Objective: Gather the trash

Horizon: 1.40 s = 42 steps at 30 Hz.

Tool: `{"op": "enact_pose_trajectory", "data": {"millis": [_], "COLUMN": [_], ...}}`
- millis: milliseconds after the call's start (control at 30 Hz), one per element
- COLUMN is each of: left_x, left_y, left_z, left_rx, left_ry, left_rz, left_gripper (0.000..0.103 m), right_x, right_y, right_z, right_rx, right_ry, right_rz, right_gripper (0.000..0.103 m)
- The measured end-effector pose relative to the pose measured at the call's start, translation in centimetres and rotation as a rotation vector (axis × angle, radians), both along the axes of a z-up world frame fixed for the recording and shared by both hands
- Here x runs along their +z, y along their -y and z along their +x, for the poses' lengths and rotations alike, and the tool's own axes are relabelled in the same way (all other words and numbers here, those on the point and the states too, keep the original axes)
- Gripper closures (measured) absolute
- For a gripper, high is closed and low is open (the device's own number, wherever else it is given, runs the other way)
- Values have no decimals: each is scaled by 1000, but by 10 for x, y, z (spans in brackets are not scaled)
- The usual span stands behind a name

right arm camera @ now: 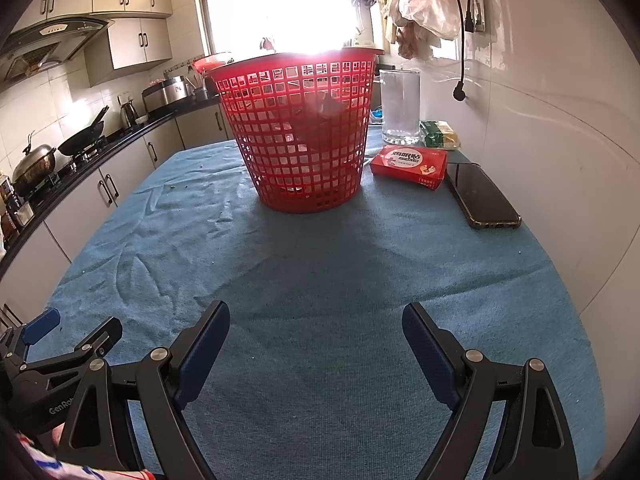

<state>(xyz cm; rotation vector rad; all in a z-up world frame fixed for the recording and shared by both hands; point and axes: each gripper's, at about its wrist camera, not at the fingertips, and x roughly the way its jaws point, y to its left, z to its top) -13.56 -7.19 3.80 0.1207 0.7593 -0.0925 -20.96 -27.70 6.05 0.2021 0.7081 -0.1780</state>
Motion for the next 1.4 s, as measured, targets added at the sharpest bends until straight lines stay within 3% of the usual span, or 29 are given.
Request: {"op": "enact_pose_trajectory", "data": {"millis": [1400], "left_x": [-8], "left_y": [7], "left_z": [2], "left_rx": [-18], "left_ry": [-31], "left_rz": [7], "left_gripper": [0], "right_x": [-2], "right_y": [4], "right_z": [2], "right_rx": [-12], "right_ry": [-3], "right_rz": [18], "right_gripper": [11]}}
